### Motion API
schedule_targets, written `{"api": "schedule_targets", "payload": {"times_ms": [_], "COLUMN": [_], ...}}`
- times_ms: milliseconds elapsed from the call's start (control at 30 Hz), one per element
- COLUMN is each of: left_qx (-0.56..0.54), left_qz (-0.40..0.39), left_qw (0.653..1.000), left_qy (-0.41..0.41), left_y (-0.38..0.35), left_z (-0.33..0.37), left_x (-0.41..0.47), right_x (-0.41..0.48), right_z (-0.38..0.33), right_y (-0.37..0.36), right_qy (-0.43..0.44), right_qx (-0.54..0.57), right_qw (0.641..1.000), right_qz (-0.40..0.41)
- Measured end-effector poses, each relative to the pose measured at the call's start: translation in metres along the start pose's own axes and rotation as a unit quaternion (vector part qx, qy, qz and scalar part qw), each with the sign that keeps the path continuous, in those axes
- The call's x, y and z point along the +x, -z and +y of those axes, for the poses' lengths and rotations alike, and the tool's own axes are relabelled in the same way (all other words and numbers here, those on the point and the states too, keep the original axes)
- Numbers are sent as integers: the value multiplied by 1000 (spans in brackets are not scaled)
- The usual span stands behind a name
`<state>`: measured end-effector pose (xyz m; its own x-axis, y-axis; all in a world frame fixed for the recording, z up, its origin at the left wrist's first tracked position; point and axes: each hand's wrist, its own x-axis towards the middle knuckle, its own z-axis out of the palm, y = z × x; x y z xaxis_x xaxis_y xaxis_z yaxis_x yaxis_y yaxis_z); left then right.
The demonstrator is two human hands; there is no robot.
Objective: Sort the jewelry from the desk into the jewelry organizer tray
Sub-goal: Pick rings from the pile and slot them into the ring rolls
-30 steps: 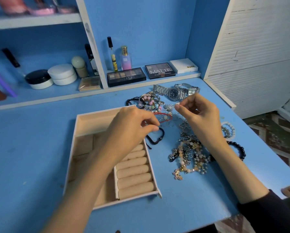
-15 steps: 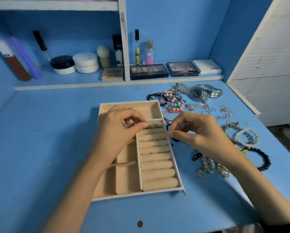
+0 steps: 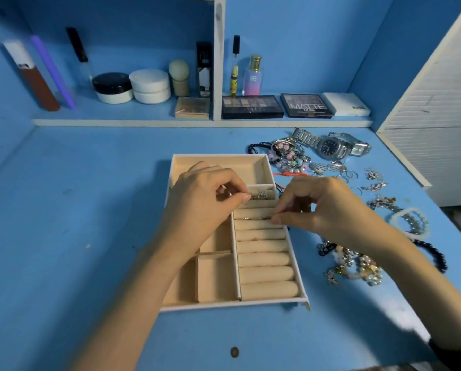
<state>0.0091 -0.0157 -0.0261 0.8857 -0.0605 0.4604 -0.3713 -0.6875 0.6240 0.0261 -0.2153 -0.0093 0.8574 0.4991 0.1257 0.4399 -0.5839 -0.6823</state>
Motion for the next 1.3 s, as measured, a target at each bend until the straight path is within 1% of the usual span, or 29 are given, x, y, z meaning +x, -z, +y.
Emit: {"api": "schedule_targets", "payload": {"times_ms": [67,133,467,700,867,933,1033,1100,1133,1300], "left_qx": [-1,-3,1,2,-4,-6,-8,-17,-19,28], "left_qz": [-2,-3,-7,-7,-10,-11,-14,-16,-18,-50], "left_qw": [1000,1000,1000,1000,1000,1000,1000,1000,1000,998], "left_qy": [1,0,6,10,8,9,7,2,-1,-33], "left_y": [0,0,0,0,1,1,2,4,5,8], "left_z": [0,0,1,0,1,1,4,6,8,11], "left_x": [0,0,0,0,-1,-1,-1,-2,-3,-7], "right_x": [1,1,5,6,4,2,2,4,4,2], "right_z": [-2,-3,-4,-3,-1,3,7,7,8,11], "right_y": [2,4,3,2,-1,-3,-10,-16,-18,-19], "right_qy": [13,15,-18,-28,-35,-43,-50,-42,-38,-36], "right_qx": [-33,-44,-7,-10,20,77,178,195,193,202], "right_qw": [999,998,999,999,998,996,977,965,962,947], "right_qz": [-17,-30,-32,-42,-39,-9,104,171,191,245]}}
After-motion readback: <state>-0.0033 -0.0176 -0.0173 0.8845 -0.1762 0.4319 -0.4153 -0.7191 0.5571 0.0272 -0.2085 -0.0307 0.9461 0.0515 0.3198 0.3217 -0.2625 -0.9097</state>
